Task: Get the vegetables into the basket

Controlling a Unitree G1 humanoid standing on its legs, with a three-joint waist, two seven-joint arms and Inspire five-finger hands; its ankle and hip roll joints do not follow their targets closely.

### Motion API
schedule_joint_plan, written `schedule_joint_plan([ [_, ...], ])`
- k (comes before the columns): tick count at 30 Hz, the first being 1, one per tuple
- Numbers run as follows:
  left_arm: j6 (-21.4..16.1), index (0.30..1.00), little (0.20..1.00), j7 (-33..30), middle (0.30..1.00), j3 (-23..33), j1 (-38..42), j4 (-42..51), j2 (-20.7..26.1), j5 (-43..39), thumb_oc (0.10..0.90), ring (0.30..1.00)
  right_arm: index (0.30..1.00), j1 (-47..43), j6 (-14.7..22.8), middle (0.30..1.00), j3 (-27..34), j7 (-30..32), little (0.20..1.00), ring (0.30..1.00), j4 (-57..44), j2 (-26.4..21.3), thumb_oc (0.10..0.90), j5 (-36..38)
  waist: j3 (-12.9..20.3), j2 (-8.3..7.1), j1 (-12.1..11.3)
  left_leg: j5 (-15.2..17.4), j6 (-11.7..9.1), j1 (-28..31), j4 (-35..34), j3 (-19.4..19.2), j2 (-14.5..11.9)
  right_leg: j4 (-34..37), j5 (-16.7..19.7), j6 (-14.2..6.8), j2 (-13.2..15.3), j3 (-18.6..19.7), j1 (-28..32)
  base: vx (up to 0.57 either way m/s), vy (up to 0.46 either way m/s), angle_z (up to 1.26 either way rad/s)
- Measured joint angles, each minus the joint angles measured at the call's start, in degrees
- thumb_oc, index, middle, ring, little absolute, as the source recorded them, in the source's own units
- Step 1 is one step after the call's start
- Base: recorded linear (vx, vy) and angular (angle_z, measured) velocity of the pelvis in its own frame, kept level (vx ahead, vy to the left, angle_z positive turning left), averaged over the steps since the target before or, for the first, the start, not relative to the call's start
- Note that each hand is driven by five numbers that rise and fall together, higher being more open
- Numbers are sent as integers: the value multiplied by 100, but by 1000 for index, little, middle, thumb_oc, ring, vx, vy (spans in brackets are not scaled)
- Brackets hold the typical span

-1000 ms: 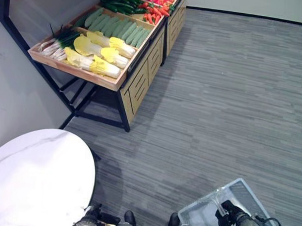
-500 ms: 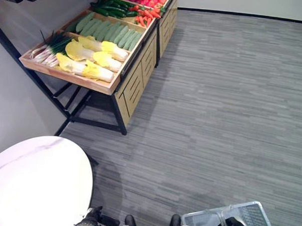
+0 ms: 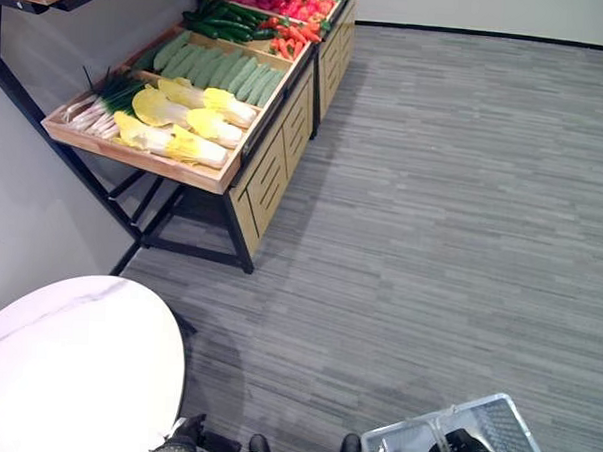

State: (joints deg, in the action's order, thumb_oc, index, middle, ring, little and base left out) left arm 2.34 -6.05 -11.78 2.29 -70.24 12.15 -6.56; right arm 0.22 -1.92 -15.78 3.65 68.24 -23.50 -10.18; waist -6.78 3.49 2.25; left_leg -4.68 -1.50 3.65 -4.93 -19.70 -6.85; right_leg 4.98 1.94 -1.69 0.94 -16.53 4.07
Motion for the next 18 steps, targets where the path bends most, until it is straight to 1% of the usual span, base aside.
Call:
schedule_joint_plan([
  [4,-1,1000,1000,-1,1000,0,0,-16,1,1,900,1000,300,16,0,300,-48,-4,300,300,-9,3,400,0,-7,13,-5,-1,2,-36,65,30,-50,-5,-34,55,-54,23,2,-42,-155,2],
  [6,-6,1000,1000,-5,1000,3,11,-8,3,1,900,1000,300,39,-2,300,-56,-10,300,300,-39,9,400,1,-21,14,-14,-2,1,-91,150,190,-83,-8,-70,112,-92,38,6,-58,-217,10],
  [8,-11,1000,1000,-11,1000,14,12,-11,1,-17,900,1000,300,37,-2,300,-80,-9,300,300,-50,8,400,1,-55,19,-50,-30,-14,-129,265,270,-142,-4,-98,151,-146,48,12,-67,-166,6],
  [9,-20,1000,1000,-16,1000,21,59,-18,11,-20,900,1000,300,25,2,300,-118,-10,300,300,-68,21,400,1,-126,-39,-79,-85,-92,-224,469,411,-157,9,-145,223,-148,120,13,-107,-109,4],
  [10,-23,1000,1000,-20,1000,22,155,0,29,-22,900,1000,300,27,12,300,-150,-16,300,300,-89,35,400,1,-187,-118,-120,-161,-147,-297,617,545,-150,29,-158,275,-80,179,25,-78,-63,-4],
  [11,-24,1000,1000,-20,1000,27,162,5,29,-23,900,1000,300,28,11,300,-183,-17,300,300,-90,38,400,1,-237,-197,-177,-241,-189,-295,635,603,-145,28,-140,285,-67,216,33,-100,-51,-4],
  [12,-34,1000,1000,-23,1000,41,202,59,38,-28,900,1000,300,-11,14,300,-224,-10,300,300,-130,38,400,5,-270,-235,-181,-240,-285,-443,892,852,-140,-12,-97,348,-58,221,19,-52,68,-7],
  [13,-47,1000,1000,-26,1000,43,236,102,45,-41,900,1000,300,-90,14,300,-282,-13,300,300,-149,44,400,7,-351,-342,-239,-114,-489,-653,1217,1409,2,-8,-22,478,-1,251,41,-50,69,-11],
  [14,-71,1000,1000,-23,1000,32,243,129,26,-57,900,1000,300,-138,17,300,-321,-5,300,300,-162,25,400,7,-357,-357,-262,36,-600,-654,1105,1869,217,-9,-26,434,26,323,0,-27,156,-35],
  [15,-78,1000,1000,-5,1000,13,239,109,-27,-78,900,1000,300,-255,22,300,-363,0,300,300,-165,5,400,7,-360,-353,-244,159,-523,-630,850,2299,522,-7,-20,388,35,397,-94,6,144,-38],
  [16,-78,1000,1000,1,1000,10,262,109,-56,-78,900,1000,300,-287,39,300,-372,10,300,300,-181,18,400,4,-366,-351,-214,161,-434,-619,712,2366,649,-8,18,409,9,411,-117,18,212,-28],
  [17,-71,1000,1000,-3,1000,-2,258,105,-77,-74,900,1000,300,-305,38,300,-375,7,300,300,-230,35,400,3,-370,-345,-153,117,-239,-520,456,2321,735,-5,37,425,-39,422,-123,42,168,-22],
  [18,-64,1000,1000,-3,1000,-5,257,102,-92,-66,900,1000,300,-336,60,300,-373,-6,300,300,-277,68,400,4,-365,-326,-86,15,-26,-346,155,2146,745,-4,30,419,-167,511,-120,37,123,-34],
])
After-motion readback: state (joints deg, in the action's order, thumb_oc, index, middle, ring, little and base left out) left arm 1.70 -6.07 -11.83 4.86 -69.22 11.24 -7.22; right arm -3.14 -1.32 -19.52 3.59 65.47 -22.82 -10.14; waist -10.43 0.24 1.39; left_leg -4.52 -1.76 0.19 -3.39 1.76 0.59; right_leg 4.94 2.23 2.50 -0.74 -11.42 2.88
